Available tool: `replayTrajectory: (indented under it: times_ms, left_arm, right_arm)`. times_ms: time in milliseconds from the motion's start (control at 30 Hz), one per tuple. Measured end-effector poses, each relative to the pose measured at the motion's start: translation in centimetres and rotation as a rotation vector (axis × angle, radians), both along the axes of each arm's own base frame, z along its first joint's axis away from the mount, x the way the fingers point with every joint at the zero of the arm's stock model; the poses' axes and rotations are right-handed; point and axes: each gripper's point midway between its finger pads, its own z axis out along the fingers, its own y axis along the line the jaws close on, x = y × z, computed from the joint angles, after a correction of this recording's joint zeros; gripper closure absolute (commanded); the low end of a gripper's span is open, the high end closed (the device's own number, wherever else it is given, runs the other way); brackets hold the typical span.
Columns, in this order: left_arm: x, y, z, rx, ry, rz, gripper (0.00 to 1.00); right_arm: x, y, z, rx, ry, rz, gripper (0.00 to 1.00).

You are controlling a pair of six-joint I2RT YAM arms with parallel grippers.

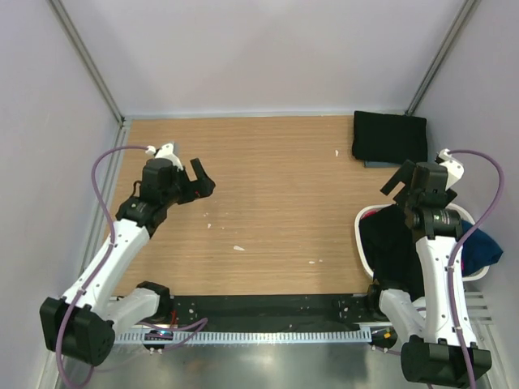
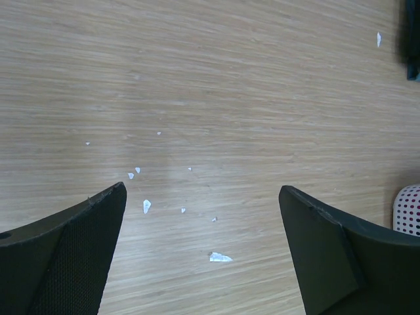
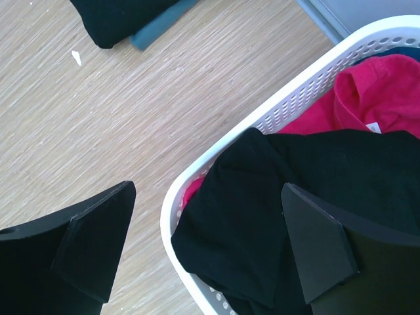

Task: Fold and stack the t-shirts
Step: Grab the tshirt from the pile

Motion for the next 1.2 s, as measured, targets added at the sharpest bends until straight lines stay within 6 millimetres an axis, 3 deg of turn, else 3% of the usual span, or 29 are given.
replayTrajectory:
  times_ms: [200, 567, 800, 1033, 1133, 1167, 1200]
  left_arm:
    - [-0.4, 0.7, 1.6, -0.001, -0.072, 0.024, 0.00]
    - [0.0, 0.7, -1.3, 0.033, 0.021, 0.026, 0.00]
    - [0.0, 0.4, -1.6, 0.028, 0.037, 0.013, 0.00]
    - [-0.1, 0.5, -1.6, 0.035, 0.037, 0.010, 0.00]
    - [-0.1, 0.5, -1.7, 0.039, 0.040, 0.008, 0.00]
    - [-0.2, 0.5, -1.7, 0.040, 0.041, 0.007, 0.00]
    - [-0.2, 0.5, -1.8, 0.042, 0.042, 0.006, 0.00]
  right_arm:
    - [0.0, -0.1, -0.4, 0.005, 0.014, -0.012, 0.00]
    - [-3.7, -2.6, -3.9, -0.021, 0.210, -0.238, 0.00]
    - [-3.8, -2.2, -5.6, 0.045, 0.212, -0.281, 0.00]
    - [-2.2, -0.3, -9.9, 0.136, 0.268, -0.197, 0.17]
    - [-1.7, -0.2, -11.4, 0.138, 0.305, -0.178, 0.84]
    - [-1.5, -0.2, -11.7, 0.140, 0.315, -0.173, 0.99]
    - [-1.5, -0.2, -12.0, 0.144, 0.327, -0.176, 0.99]
